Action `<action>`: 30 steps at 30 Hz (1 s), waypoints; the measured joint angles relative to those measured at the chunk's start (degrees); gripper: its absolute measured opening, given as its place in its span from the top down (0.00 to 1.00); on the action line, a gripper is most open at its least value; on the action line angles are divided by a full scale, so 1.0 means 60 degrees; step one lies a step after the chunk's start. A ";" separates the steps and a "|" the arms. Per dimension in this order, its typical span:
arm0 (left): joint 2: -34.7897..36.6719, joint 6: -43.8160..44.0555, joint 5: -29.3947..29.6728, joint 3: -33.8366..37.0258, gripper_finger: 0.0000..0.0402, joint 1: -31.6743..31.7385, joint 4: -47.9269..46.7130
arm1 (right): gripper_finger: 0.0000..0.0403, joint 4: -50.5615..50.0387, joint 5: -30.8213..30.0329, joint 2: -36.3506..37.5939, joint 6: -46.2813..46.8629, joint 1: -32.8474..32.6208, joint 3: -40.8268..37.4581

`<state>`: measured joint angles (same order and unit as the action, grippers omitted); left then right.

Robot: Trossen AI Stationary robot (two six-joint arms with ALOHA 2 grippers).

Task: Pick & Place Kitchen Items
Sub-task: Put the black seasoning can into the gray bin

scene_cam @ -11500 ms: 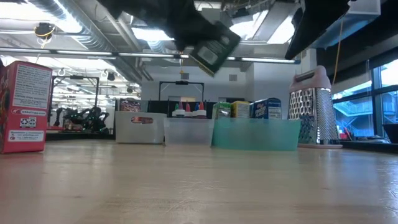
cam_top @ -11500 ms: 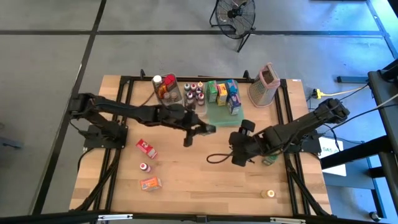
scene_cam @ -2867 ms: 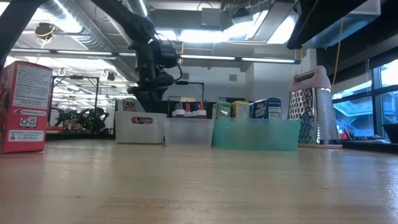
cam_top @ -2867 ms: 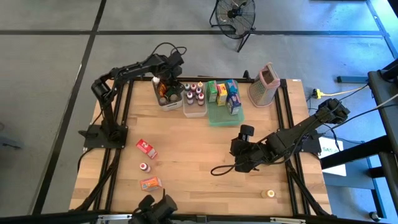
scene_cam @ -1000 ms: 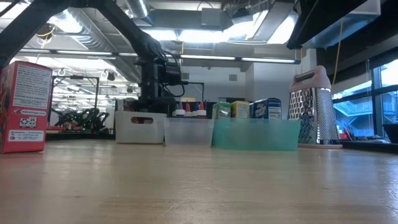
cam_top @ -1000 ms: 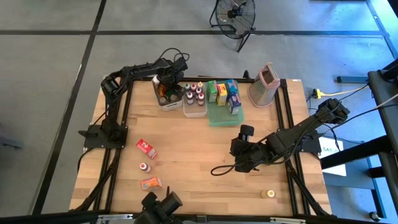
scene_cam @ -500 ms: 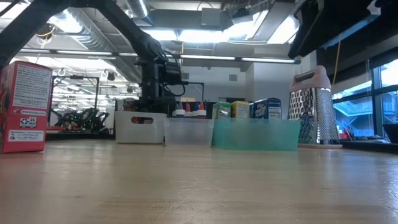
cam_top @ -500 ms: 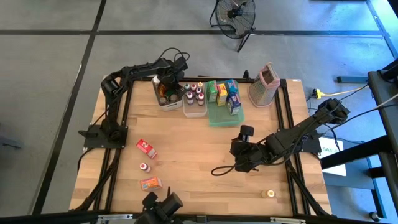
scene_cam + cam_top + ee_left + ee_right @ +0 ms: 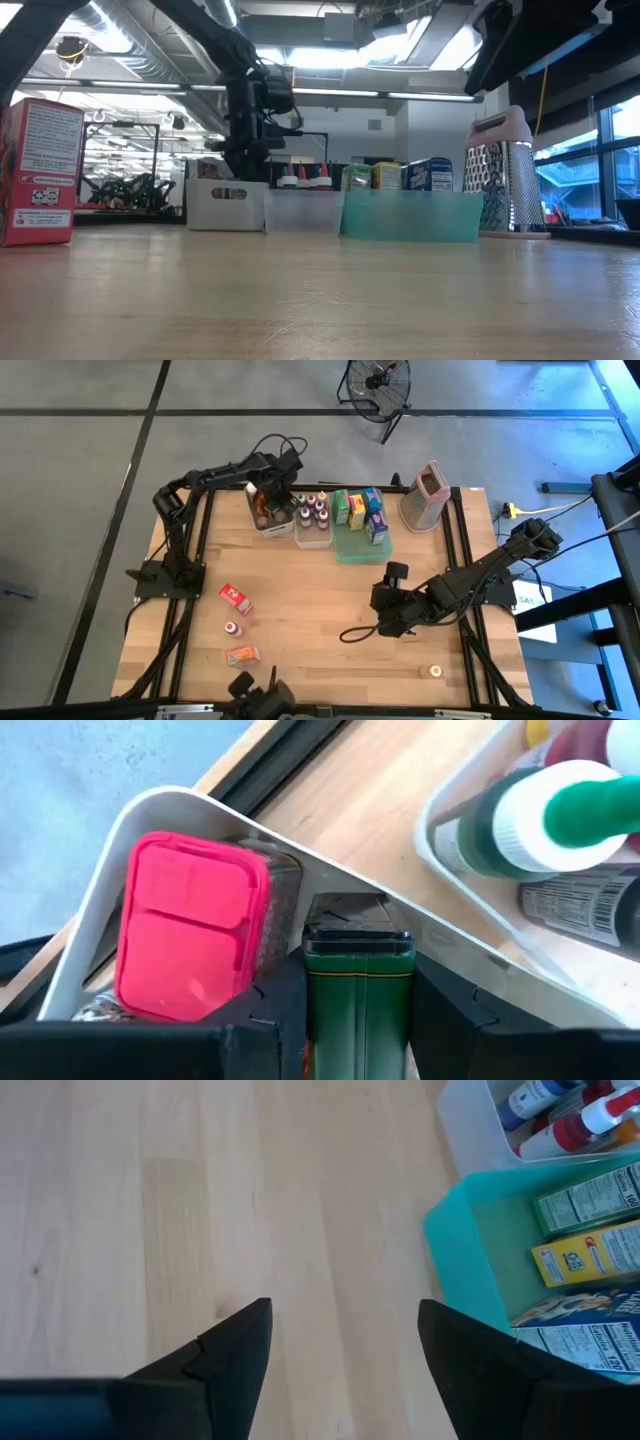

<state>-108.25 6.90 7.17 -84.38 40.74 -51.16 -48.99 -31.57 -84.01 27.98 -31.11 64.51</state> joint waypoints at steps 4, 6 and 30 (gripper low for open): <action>0.0000 -0.0004 0.0291 0.0005 0.68 -0.0199 0.0054 | 0.37 0.0004 0.0022 0.0000 0.0017 0.0000 0.0000; 0.0000 -0.0009 0.0584 0.0075 0.68 -0.0308 0.0205 | 0.37 0.0003 0.0022 0.0000 0.0020 0.0000 0.0000; 0.0680 -0.0033 0.1092 0.0095 0.68 -0.0718 -0.0448 | 0.37 0.0025 0.0051 0.0000 0.0013 0.0000 0.0011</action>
<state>-104.17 6.70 13.72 -83.81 36.43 -53.84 -48.84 -31.27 -84.01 28.05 -31.11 64.58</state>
